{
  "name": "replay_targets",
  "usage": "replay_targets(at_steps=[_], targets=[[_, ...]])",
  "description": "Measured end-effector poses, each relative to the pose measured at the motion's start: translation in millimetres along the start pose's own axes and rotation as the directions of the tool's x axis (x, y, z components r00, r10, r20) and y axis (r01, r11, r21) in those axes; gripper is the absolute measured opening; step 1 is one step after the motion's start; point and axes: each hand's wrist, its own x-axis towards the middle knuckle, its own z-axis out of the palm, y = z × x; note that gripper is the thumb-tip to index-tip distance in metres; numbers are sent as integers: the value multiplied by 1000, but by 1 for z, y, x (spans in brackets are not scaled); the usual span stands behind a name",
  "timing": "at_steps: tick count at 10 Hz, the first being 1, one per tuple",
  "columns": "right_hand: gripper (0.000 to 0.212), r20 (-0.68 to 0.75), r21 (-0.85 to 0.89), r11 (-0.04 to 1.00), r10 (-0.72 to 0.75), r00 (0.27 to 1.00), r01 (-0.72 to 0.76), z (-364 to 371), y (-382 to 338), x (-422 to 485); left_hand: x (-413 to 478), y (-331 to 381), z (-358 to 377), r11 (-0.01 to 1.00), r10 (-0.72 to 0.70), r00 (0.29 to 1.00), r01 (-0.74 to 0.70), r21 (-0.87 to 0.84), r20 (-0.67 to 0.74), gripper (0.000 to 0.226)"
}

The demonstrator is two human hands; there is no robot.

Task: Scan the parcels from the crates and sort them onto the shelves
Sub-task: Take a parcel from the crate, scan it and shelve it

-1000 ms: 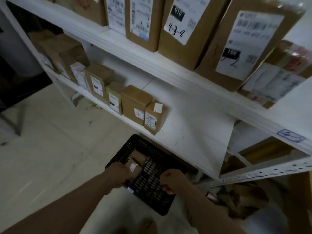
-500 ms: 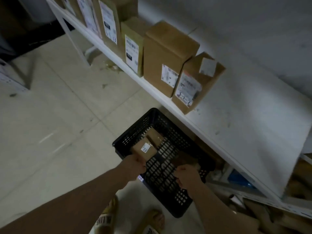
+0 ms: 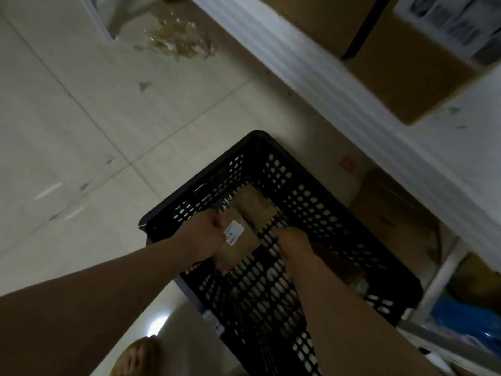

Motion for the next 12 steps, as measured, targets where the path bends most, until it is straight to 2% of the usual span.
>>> replay_targets(at_steps=[1, 2, 3, 4, 5, 6, 7, 8, 9, 10, 11, 12], targets=[[51, 43, 217, 966, 133, 990, -139, 17, -8, 45, 32, -9, 5, 1000, 16, 1000, -16, 4, -27, 12], [39, 74, 454, 855, 244, 967, -251, 35, -31, 61, 56, -15, 4, 997, 8, 1000, -8, -74, -7, 12], [40, 126, 578, 790, 162, 979, -205, 48, -27, 92, 75, -19, 1, 993, 23, 999, -26, -119, -23, 11], [47, 169, 574, 797, 110, 979, -189, 63, -27, 101, 85, -24, 0, 995, 30, 1000, -30, -96, -3, 12], [43, 203, 520, 840, 52, 978, -153, 66, -37, 100, 89, -27, -2, 995, 23, 1000, -21, -94, 14, 16], [54, 260, 426, 888, 64, 963, -174, 68, -47, 100, 88, -27, -5, 994, 14, 1000, -12, -107, 23, 18], [70, 206, 464, 878, 24, 978, -119, 66, -45, 89, 79, -28, -8, 990, 2, 1000, -2, -139, 4, 17], [123, 57, 422, 907, -19, 998, -7, 51, -19, 58, 43, -24, -10, 967, -52, 999, 53, -249, 14, 10], [126, 26, 417, 907, -71, 997, 54, 30, -13, -25, -3, -10, -17, 879, -152, 986, 164, -448, 64, 17], [81, 133, 469, 882, -129, 983, 53, 5, -11, -110, -52, 11, -34, 744, -273, 950, 307, -593, 150, 45], [76, 170, 345, 927, -216, 962, 147, -21, -11, -184, -101, 35, -54, 725, -264, 955, 291, -624, 139, 70], [84, 208, 255, 935, -301, 931, 245, -51, -26, -243, -157, 69, -80, 739, -263, 956, 288, -609, 133, 70]])
